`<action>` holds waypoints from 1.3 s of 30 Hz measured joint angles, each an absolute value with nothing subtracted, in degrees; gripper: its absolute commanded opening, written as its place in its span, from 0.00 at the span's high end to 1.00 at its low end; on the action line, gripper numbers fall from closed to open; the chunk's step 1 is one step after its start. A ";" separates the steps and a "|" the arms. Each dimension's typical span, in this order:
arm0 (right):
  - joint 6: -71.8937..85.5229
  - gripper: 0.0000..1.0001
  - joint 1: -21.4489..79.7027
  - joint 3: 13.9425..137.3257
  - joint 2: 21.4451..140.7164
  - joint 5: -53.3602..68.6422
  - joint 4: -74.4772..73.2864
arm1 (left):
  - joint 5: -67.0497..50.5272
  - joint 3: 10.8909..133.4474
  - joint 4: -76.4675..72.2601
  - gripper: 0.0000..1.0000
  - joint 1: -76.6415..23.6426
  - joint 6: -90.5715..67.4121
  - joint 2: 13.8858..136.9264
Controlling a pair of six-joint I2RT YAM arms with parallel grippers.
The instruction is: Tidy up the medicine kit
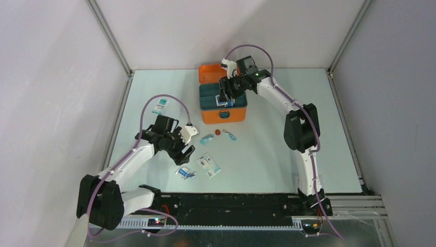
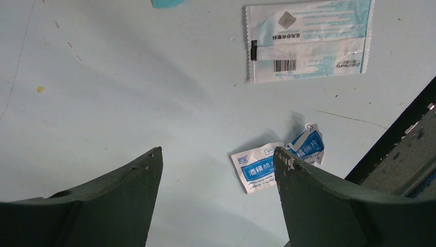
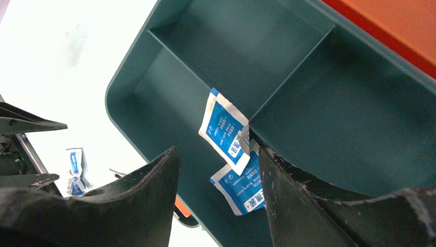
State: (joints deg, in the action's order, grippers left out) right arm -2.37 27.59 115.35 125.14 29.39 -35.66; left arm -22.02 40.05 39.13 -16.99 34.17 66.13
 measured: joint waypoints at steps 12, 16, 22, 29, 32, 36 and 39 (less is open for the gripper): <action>-0.80 0.40 27.81 115.31 125.29 31.83 -36.23 | -22.02 40.05 39.13 0.16 -17.02 32.53 66.02; 0.95 0.40 28.29 114.37 125.10 34.63 -35.88 | -22.04 40.05 39.13 0.17 -17.02 32.36 66.13; 2.00 0.40 29.06 111.31 122.89 35.77 -35.99 | -22.02 40.05 39.13 0.16 -17.02 31.99 66.74; 0.32 0.40 29.15 106.85 116.03 31.18 -35.79 | -21.28 40.05 39.11 0.16 -17.04 32.42 67.11; -1.50 0.40 29.15 103.24 110.50 29.23 -35.29 | -21.80 39.64 38.81 0.16 -17.32 34.74 67.16; -4.19 0.36 29.02 96.66 100.88 27.09 -33.41 | -23.88 36.62 38.46 0.17 -19.62 39.62 66.41; -5.89 0.35 29.02 92.60 94.83 25.69 -31.46 | -25.80 34.76 38.92 0.20 -22.92 42.65 66.35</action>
State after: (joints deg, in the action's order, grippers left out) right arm -5.89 29.02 92.60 94.83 25.69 -31.46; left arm -25.80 34.76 38.92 -22.92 42.65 66.35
